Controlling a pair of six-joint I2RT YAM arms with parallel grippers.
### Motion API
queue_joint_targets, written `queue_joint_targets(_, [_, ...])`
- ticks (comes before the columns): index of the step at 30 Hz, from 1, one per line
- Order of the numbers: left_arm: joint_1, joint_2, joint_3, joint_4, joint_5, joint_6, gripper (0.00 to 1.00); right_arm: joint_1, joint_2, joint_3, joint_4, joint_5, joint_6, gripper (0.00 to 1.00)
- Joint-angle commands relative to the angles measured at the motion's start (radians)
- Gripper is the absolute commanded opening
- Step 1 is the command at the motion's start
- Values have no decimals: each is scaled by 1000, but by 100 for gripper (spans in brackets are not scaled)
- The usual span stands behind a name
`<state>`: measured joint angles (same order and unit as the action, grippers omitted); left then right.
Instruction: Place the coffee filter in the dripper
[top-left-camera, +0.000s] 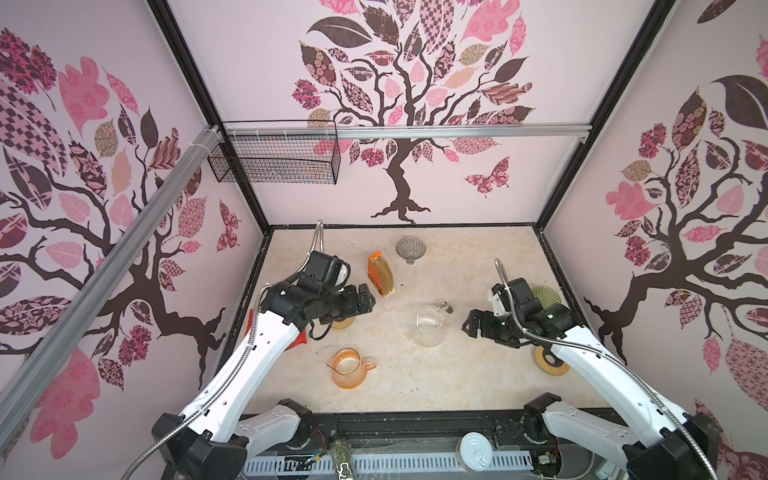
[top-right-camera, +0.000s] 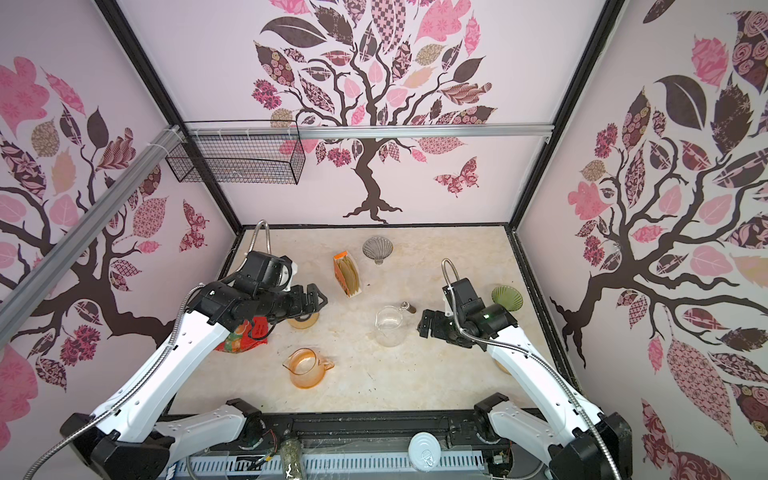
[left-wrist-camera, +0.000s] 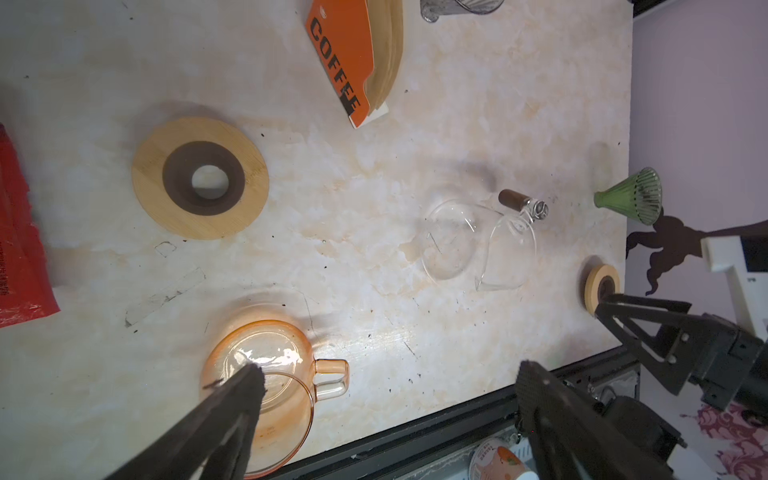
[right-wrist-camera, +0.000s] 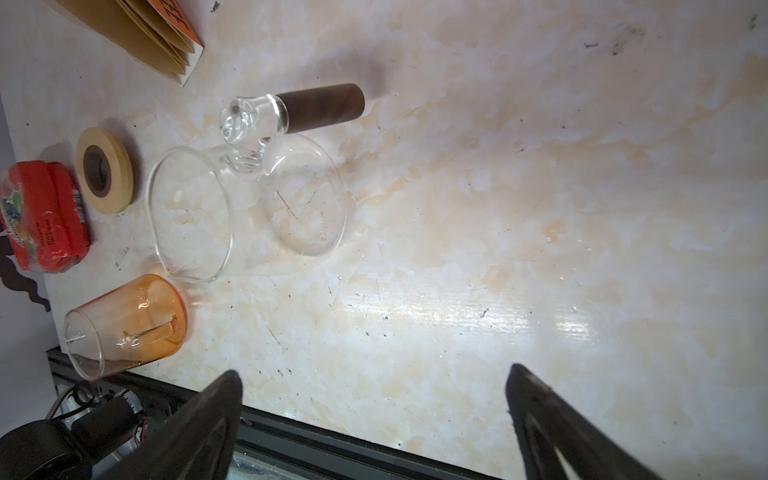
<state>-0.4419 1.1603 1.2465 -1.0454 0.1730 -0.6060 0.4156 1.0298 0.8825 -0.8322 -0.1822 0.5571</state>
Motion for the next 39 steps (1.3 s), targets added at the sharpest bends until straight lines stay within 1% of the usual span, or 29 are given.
queue_joint_targets(1, [41,15,-29,33,23,-47,98,-2,1,74,-1,-40,13,100])
queue_joint_targets(7, [144,69,-55,85,60,-83,98,-2,-6,108,25,-88,28,100])
queue_joint_targets(12, [294,109,-157,213,186,-147,96,-3,-20,122,79,-163,55,100])
queue_joint_targets(16, [424,117,-299,380,282,-229,93,-2,-44,118,107,-124,102,100])
queue_joint_targets(20, [506,125,-400,501,313,-260,91,-2,-95,83,177,-103,155,100])
queue_joint_targets(22, [518,132,-434,530,299,-258,90,-1,-103,78,204,-114,161,100])
queue_joint_targets(27, [526,133,-518,640,285,-299,89,-1,-98,72,240,-146,143,100])
queue_joint_targets(32, [534,174,-568,728,305,-319,88,-1,-84,68,253,-181,132,100])
queue_joint_targets(34, [534,187,-593,780,317,-336,88,-2,-85,68,252,-179,129,100])
queue_joint_targets(39, [535,234,-624,831,316,-355,88,-3,-82,63,246,-180,119,100])
